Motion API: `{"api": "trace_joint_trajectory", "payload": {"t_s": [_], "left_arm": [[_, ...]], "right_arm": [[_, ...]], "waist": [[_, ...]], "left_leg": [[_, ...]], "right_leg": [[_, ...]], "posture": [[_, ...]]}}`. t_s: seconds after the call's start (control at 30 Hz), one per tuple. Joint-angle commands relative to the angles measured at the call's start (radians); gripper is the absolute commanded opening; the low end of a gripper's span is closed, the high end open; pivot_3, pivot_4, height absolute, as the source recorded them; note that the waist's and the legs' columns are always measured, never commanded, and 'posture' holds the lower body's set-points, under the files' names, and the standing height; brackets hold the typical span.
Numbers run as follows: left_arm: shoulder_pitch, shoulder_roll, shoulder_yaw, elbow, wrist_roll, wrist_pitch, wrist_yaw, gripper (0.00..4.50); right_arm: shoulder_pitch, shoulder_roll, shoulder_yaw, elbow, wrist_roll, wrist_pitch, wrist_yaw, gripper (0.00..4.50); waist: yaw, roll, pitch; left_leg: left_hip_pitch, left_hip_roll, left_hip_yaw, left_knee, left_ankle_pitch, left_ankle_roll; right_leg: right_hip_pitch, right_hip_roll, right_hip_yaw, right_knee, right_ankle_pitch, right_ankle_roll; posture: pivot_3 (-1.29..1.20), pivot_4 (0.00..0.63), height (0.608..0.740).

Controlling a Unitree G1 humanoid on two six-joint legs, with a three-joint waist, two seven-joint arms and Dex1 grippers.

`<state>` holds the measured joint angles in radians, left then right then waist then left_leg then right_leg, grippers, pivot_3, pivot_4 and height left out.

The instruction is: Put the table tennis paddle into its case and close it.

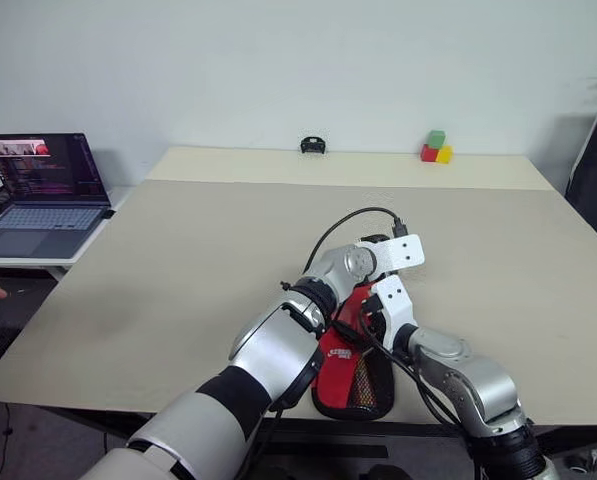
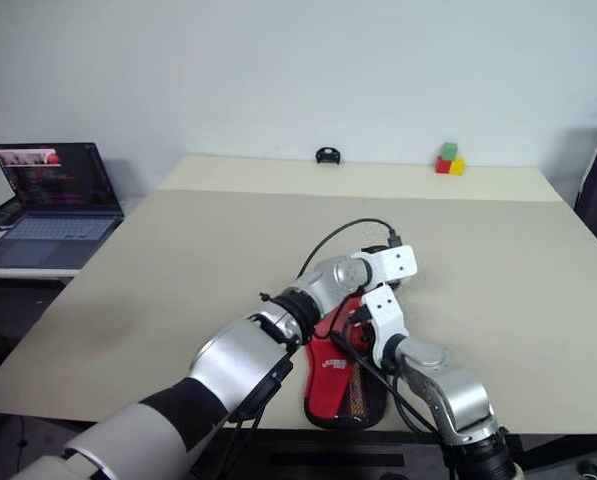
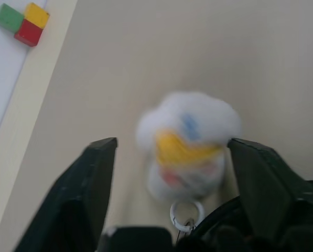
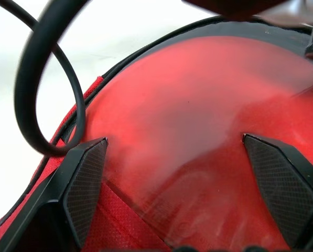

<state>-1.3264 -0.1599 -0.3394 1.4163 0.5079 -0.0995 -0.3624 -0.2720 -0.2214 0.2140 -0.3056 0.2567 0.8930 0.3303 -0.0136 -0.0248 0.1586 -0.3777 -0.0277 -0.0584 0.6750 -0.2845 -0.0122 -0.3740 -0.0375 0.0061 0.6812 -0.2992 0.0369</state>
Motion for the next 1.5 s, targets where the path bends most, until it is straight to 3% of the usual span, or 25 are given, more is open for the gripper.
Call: {"api": "trace_joint_trajectory", "payload": {"t_s": [0.03,0.23,0.6,0.87,1.17,1.3,1.5], "left_arm": [[0.011,-0.051,0.018,-0.034,-0.022,-0.026,-0.018,4.33],[-0.024,0.01,0.093,-0.044,-0.086,-0.03,-0.005,4.33],[-0.044,0.255,0.156,-0.064,-0.123,-0.069,0.009,4.33],[0.099,0.393,0.322,-0.198,-0.367,-0.166,-0.404,4.33],[0.419,0.518,0.356,-0.69,-0.56,0.096,-0.665,4.33],[0.564,0.557,0.332,-1.0,-0.644,0.261,-0.736,4.33],[0.674,0.618,0.265,-1.257,-0.704,0.394,-0.823,4.33]], "right_arm": [[0.03,-0.007,0.023,0.127,-0.007,0.075,0.007,4.5],[0.003,-0.012,0.021,0.155,-0.013,0.063,0.022,4.5],[-0.027,-0.03,0.0,0.195,-0.012,0.043,0.052,4.5],[-0.016,-0.052,-0.065,0.07,0.066,0.1,0.104,4.5],[0.023,-0.115,-0.16,-0.149,0.241,0.188,0.192,4.5],[-0.004,-0.18,-0.236,-0.214,0.321,0.223,0.231,4.5],[-0.064,-0.306,-0.349,-0.234,0.404,0.235,0.277,4.5]], "waist": [[-0.004,0.0,0.0],[-0.015,0.0,0.0],[-0.017,0.0,0.0],[-0.014,0.0,0.0],[-0.016,0.0,0.0],[-0.013,0.002,0.001],[-0.013,0.004,0.003]], "left_leg": [[0.0,0.0,0.0,0.0,0.0,0.0],[0.001,0.001,0.0,0.0,0.0,0.0],[0.004,0.002,0.001,-0.001,0.0,0.0],[0.0,0.001,0.001,-0.001,0.0,0.0],[-0.011,0.003,0.001,-0.004,0.0,0.0],[-0.015,0.002,0.001,-0.003,0.0,0.0],[-0.015,0.002,0.001,-0.003,0.0,0.0]], "right_leg": [[0.0,0.0,0.0,0.0,0.0,0.001],[0.001,0.0,0.001,0.0,-0.001,0.004],[0.001,0.0,0.001,0.001,0.0,0.003],[0.0,-0.001,0.002,-0.001,0.001,0.0],[-0.013,-0.001,0.006,-0.001,0.001,-0.001],[-0.015,-0.002,0.006,-0.002,0.001,-0.001],[-0.015,-0.002,0.006,-0.001,0.001,-0.001]], "posture": [[0.0,0.15,0.74],[0.0,0.15,0.74],[0.0,0.15,0.74],[0.0,0.15,0.74],[0.0,0.15,0.74],[0.0,0.15,0.74],[0.0,0.15,0.74]]}}
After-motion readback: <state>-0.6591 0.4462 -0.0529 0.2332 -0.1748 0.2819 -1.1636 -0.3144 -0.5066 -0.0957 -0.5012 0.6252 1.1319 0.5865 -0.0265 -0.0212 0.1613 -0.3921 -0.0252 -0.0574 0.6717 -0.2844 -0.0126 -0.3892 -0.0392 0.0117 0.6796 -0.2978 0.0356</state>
